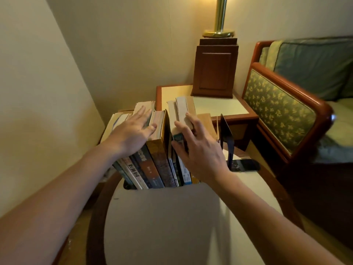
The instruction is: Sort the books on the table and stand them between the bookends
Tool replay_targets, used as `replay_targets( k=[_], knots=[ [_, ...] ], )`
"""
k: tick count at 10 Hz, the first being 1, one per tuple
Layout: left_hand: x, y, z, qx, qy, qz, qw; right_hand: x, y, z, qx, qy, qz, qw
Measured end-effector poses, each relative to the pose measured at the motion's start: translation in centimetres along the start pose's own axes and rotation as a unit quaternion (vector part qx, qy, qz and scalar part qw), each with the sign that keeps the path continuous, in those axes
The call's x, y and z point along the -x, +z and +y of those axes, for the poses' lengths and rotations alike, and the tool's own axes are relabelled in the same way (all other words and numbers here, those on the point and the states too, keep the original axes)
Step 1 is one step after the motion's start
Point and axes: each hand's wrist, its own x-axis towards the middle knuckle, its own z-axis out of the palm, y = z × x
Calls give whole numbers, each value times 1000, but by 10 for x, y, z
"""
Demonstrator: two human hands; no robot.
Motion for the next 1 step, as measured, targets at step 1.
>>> replay_targets(
  k=[1],
  knots=[
    [3, -3, 6, -1, -1, 5, 1000, -1, -6, -1, 3, -3, -33, 999]
  ],
)
